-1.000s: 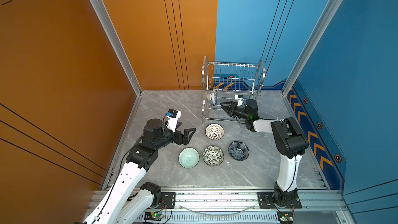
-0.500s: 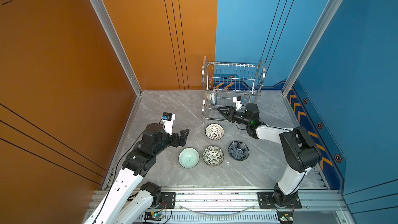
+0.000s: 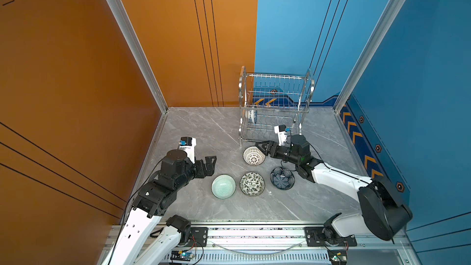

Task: Load bowls into a dish rack
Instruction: Pick up the bowl from the center of the table.

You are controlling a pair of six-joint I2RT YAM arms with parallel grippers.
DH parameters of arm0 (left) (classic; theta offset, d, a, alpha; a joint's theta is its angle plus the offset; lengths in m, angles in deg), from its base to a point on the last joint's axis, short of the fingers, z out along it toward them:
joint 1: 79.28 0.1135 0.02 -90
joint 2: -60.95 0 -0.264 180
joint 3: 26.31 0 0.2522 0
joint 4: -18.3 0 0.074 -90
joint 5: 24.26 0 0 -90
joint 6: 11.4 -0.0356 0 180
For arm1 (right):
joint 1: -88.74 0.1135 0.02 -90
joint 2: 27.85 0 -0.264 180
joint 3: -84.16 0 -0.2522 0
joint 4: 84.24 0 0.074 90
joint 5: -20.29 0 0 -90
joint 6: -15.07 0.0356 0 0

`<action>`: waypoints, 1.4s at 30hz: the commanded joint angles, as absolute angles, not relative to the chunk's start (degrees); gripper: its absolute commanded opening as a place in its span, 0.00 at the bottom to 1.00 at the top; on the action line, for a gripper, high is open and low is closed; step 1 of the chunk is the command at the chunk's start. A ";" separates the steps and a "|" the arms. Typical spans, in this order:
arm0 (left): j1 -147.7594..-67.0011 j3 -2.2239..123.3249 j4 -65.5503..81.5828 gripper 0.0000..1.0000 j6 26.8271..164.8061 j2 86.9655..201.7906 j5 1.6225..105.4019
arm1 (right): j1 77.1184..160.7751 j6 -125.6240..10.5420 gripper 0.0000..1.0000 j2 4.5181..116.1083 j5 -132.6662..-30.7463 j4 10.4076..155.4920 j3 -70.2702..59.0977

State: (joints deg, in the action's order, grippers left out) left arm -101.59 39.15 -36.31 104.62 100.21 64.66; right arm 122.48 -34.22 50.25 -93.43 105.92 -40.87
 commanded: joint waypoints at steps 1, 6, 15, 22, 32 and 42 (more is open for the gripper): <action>-101.93 41.14 -44.88 0.98 109.95 102.51 61.41 | 131.59 -56.09 0.74 42.75 -74.48 87.08 -37.70; -103.91 38.77 -46.04 0.98 113.18 101.55 63.16 | 137.27 -62.85 0.94 37.74 -64.36 84.87 -39.31; -110.17 33.97 -48.21 0.98 121.83 103.74 71.81 | 144.36 -67.18 1.00 29.34 -55.82 86.98 -46.33; -114.44 30.26 -45.93 0.96 123.01 107.30 77.18 | 149.22 -70.31 1.00 27.06 -55.25 79.48 -45.62; -113.32 22.61 -35.96 0.64 123.80 113.01 69.72 | 156.91 -71.95 0.97 25.98 -52.13 75.75 -45.25; -108.39 17.04 -30.70 0.45 121.63 112.69 63.24 | 159.04 -72.63 0.93 30.95 -52.60 76.84 -44.18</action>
State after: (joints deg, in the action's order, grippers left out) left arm -108.91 17.53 -32.74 122.82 112.80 65.97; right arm 158.61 -71.79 29.80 -52.98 77.46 -45.78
